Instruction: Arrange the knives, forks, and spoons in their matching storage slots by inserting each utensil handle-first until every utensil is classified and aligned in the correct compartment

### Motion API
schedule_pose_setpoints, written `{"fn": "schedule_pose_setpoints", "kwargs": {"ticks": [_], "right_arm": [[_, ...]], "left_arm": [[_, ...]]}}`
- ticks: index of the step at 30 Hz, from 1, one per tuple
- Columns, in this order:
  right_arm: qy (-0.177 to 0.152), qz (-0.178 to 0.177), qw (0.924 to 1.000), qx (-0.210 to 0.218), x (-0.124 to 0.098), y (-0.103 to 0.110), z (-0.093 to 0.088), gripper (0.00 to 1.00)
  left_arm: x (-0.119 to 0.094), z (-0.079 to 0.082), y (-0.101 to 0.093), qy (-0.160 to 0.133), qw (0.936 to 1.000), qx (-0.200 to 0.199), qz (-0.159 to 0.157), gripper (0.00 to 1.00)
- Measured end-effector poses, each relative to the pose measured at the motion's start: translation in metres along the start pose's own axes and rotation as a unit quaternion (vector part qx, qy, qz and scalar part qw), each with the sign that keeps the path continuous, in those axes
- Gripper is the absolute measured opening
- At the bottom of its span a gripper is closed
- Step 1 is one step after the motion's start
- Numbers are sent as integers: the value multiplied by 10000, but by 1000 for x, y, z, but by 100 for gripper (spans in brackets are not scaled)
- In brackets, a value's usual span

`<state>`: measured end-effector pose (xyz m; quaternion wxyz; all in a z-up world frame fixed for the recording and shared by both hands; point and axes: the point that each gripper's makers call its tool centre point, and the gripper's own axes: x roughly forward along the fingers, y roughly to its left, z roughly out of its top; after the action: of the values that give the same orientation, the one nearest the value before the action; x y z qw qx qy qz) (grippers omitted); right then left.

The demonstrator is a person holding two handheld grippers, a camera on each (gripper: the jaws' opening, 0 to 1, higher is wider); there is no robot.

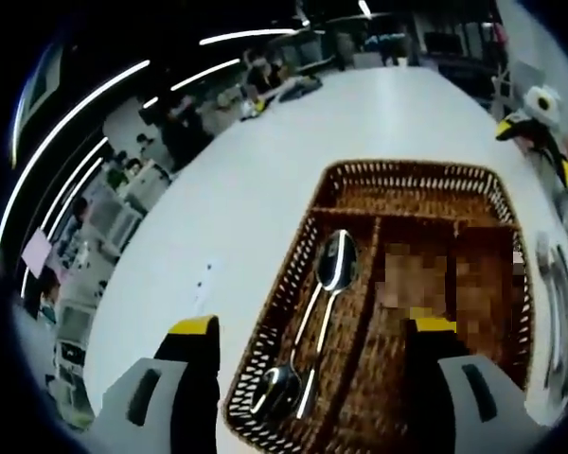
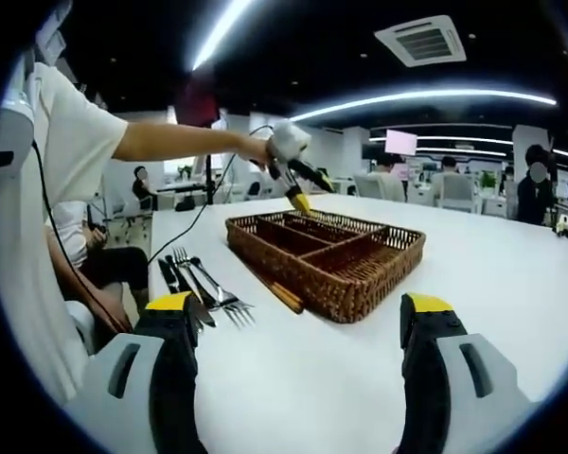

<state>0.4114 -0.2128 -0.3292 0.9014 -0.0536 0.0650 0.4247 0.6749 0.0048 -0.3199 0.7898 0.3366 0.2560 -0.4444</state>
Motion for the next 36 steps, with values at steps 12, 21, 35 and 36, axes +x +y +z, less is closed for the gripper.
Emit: {"fn": "schedule_pose_setpoints", "kwargs": {"ticks": [12, 21, 35, 36], "right_arm": [[7, 13, 9999, -138, -5, 14, 4, 92], [-79, 63, 9997, -224, -8, 25, 11, 92], [-175, 153, 9993, -276, -10, 34, 20, 92], [-178, 153, 9993, -275, -10, 35, 20, 92]], "left_arm": [[-18, 0, -13, -120, 9986, -462, 218, 100], [-30, 4, -21, -355, 9951, -753, 532, 100], [-45, -5, -33, -724, 9793, -1653, 919, 100], [-47, -5, -33, -732, 9776, -1721, 967, 100]]}}
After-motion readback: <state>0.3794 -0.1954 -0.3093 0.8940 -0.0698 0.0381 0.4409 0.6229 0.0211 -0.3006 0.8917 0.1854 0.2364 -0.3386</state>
